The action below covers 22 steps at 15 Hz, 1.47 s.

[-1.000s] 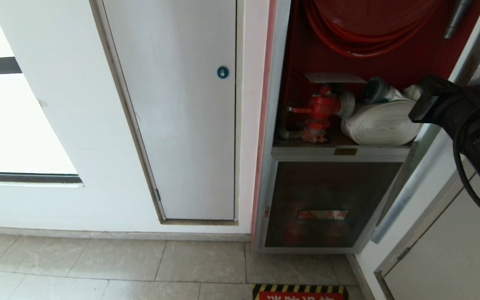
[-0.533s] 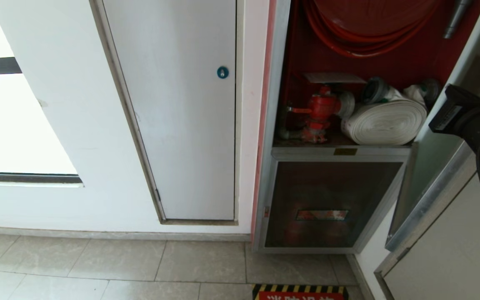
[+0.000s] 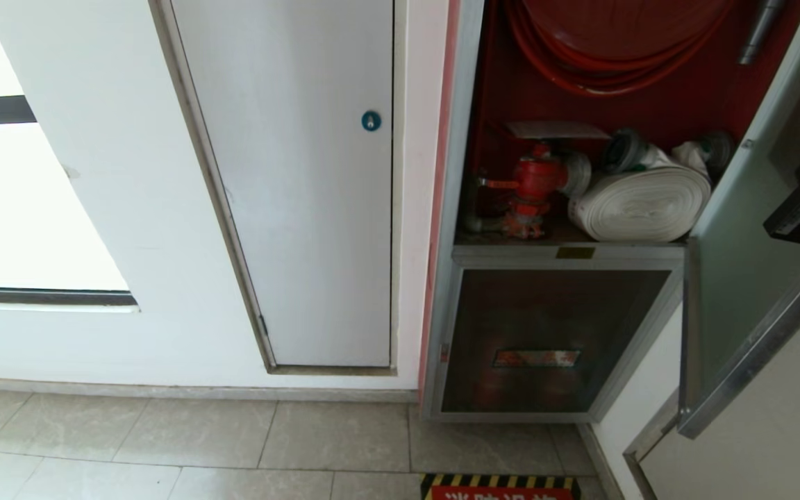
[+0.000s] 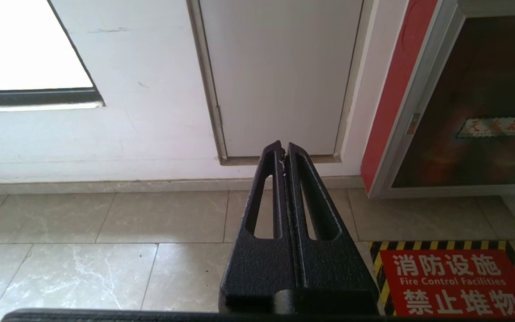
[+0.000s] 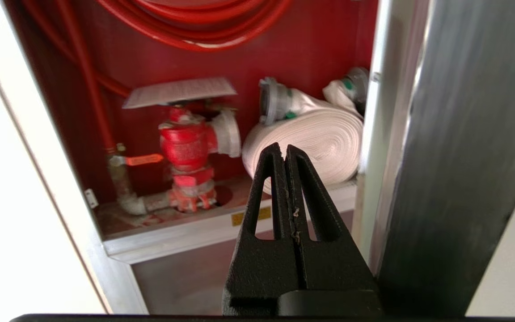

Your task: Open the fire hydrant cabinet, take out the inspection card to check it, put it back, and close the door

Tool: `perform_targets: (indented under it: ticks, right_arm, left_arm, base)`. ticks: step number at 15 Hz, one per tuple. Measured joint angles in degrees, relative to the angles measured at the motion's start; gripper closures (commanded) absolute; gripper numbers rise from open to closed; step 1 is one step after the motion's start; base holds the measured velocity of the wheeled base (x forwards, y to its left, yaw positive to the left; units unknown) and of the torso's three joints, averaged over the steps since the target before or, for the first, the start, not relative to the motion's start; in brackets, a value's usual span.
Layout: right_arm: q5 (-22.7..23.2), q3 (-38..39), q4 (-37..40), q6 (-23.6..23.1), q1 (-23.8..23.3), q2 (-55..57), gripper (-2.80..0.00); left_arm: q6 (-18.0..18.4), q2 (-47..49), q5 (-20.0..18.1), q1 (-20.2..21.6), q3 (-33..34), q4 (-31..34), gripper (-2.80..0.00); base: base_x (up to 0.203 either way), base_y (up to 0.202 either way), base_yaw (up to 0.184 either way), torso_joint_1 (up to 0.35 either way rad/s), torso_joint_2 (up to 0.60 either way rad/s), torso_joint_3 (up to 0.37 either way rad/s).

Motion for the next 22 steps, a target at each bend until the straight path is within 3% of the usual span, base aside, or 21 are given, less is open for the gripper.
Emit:
perform_targets:
  ticks: [4, 11, 22]
  right_arm:
    - [0.1, 3.9, -0.3, 3.4, -4.0, -1.5, 0.00]
    - [0.2, 8.7, -4.3, 3.8, -9.9, -3.8, 0.00]
    - [1.8, 11.8, -4.4, 3.8, -27.3, -7.9, 0.00]
  left_arm:
    - [0.0, 0.0, 0.0, 0.0, 0.0, 0.0, 0.00]
    - [0.0, 0.0, 0.0, 0.0, 0.0, 0.0, 0.00]
    - [0.0, 0.0, 0.0, 0.0, 0.0, 0.0, 0.00]
  base:
    - [0.000, 0.000, 0.000, 0.000, 0.00, 0.000]
    - [0.000, 0.000, 0.000, 0.000, 0.00, 0.000]
    - [0.000, 0.000, 0.000, 0.000, 0.00, 0.000]
